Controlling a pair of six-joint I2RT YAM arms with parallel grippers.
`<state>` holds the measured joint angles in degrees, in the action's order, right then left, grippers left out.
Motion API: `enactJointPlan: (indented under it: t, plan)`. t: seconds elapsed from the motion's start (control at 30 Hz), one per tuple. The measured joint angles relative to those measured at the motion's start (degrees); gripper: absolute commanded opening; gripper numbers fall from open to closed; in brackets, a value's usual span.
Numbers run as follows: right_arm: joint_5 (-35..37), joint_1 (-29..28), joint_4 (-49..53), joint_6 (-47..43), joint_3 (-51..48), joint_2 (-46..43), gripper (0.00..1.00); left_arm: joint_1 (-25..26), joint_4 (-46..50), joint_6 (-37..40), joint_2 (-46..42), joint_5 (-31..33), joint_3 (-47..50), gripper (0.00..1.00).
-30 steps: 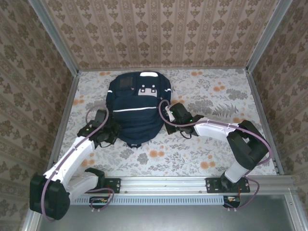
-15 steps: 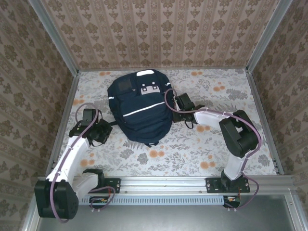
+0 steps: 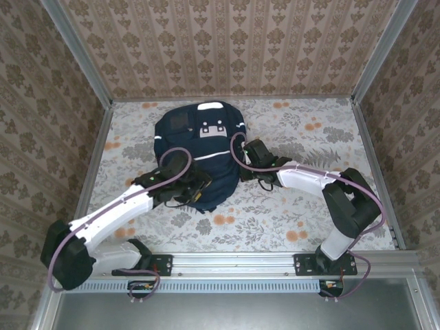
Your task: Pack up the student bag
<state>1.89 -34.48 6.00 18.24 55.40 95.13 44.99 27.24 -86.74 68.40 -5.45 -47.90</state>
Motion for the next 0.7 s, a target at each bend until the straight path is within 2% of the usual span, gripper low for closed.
enactJointPlan:
  t: [0.13,0.3,0.57,0.6,0.63,0.7]
  plan:
    - [-0.22,-0.07,-1.14,0.46,-1.53,-0.90,0.00,4.81,-6.62,-6.54,8.02,1.25,-4.33,0.71]
    - [-0.61,-0.20,-2.73,1.55,-3.58,-2.64,0.00,6.03,-12.24,-12.74,17.18,2.32,-7.56,0.72]
    - [-0.87,-0.68,-3.72,2.58,-6.19,-5.35,0.00,6.01,-12.24,-18.60,19.85,6.56,-7.82,0.71]
    - [-0.96,-0.68,-4.04,2.71,-6.45,-5.62,0.00,5.97,-12.17,-18.75,19.85,6.73,-7.82,0.69]
    - [-1.03,-0.68,-4.33,2.80,-6.64,-5.79,0.00,5.88,-12.11,-18.88,19.85,6.86,-7.82,0.62]
    - [-1.44,-0.76,-4.61,2.93,-6.86,-5.95,0.00,5.44,-12.11,-19.34,19.85,6.88,-7.74,0.42]
